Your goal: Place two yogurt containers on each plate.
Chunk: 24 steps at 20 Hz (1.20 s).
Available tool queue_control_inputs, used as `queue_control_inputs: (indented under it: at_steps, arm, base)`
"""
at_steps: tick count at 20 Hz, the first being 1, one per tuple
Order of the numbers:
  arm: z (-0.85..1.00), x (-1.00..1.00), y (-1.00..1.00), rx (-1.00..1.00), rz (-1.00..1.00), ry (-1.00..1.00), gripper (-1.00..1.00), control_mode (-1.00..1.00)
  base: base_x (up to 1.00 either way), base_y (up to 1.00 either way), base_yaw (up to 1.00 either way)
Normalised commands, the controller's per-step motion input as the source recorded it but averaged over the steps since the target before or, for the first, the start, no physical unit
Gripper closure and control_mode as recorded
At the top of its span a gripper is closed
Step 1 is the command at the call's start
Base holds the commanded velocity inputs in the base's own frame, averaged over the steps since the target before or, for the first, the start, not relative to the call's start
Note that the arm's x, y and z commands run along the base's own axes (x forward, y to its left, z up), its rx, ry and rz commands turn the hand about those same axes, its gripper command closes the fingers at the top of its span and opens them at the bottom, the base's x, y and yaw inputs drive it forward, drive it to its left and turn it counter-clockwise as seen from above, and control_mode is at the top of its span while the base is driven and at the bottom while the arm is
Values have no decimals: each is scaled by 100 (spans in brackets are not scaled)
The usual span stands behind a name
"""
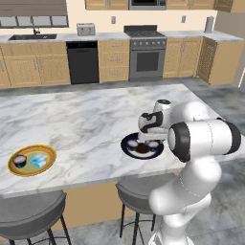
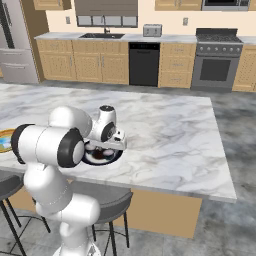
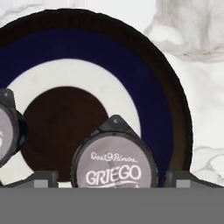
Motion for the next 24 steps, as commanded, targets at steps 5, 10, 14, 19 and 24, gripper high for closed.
queue_control_inputs:
  at_steps: [5, 10, 14, 19, 24]
  arm:
    - [85, -16, 0, 0, 0, 0, -100, -100]
    - [91, -60, 0, 0, -1, -1, -100, -100]
    - [91, -69, 7, 0, 0, -4, -100, -100]
    - [82, -73, 19, 0, 0, -4, -100, -100]
    - [75, -75, 11, 0, -2, -2, -100, -100]
  base:
    - [0, 0, 0]
    - [0, 0, 0]
    - [0, 0, 0]
    - [0, 0, 0]
    - [0, 0, 0]
